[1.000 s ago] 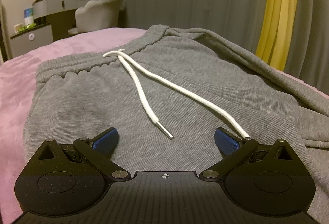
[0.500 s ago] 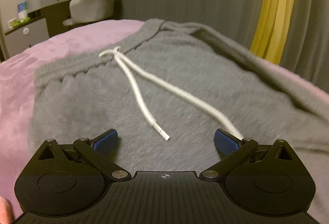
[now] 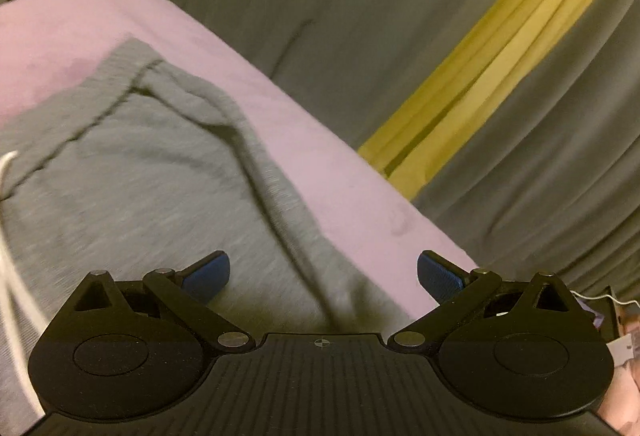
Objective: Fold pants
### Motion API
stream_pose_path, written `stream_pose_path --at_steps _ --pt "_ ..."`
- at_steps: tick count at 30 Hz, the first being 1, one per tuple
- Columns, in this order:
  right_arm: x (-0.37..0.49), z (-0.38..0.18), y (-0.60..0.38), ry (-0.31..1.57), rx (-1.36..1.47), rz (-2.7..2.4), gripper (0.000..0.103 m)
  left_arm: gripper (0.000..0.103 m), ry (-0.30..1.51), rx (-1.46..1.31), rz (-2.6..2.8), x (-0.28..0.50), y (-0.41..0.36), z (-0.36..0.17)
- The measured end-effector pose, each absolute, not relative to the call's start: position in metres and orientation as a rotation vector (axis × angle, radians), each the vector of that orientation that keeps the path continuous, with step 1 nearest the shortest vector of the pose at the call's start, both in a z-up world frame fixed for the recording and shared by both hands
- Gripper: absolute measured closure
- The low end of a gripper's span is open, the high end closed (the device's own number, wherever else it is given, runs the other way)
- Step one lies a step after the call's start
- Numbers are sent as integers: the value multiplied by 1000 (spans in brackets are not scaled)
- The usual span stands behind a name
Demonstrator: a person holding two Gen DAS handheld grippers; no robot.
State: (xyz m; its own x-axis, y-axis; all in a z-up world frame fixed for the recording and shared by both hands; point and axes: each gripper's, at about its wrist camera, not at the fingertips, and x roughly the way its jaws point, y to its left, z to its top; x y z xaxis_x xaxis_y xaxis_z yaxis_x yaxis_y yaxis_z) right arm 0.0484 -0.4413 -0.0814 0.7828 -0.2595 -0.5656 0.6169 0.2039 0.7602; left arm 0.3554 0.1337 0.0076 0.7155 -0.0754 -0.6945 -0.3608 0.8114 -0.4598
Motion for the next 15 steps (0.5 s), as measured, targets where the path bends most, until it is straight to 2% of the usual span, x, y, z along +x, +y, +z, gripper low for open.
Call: stream_pose_path --at_steps 2,3,4,5,6,8,9,10,11,15 --pt "48 -84 -442 339 1239 -618 94 1 815 -635 206 370 136 -5" --pt "50 -85 -445 336 1246 -614 94 10 831 -664 225 375 140 -12" --pt "49 -86 -445 335 1250 -610 94 32 839 -702 236 378 144 -17" --pt "50 -88 -447 332 1258 -606 94 42 849 -745 234 382 148 -22" --pt "50 -89 -448 327 1266 -603 94 46 855 -789 222 385 151 -25" --pt "46 -91 -445 309 1290 -599 94 50 854 -841 183 390 154 -30" --pt "45 -91 -445 303 1294 -599 94 65 862 -859 155 393 155 -31" --pt "45 -91 -443 303 1288 -600 96 86 874 -871 121 395 156 -31" --pt "45 -89 -442 305 1274 -603 97 91 871 -869 109 394 156 -29" --pt "42 -83 -438 297 1255 -606 98 94 809 -806 97 376 152 -6"
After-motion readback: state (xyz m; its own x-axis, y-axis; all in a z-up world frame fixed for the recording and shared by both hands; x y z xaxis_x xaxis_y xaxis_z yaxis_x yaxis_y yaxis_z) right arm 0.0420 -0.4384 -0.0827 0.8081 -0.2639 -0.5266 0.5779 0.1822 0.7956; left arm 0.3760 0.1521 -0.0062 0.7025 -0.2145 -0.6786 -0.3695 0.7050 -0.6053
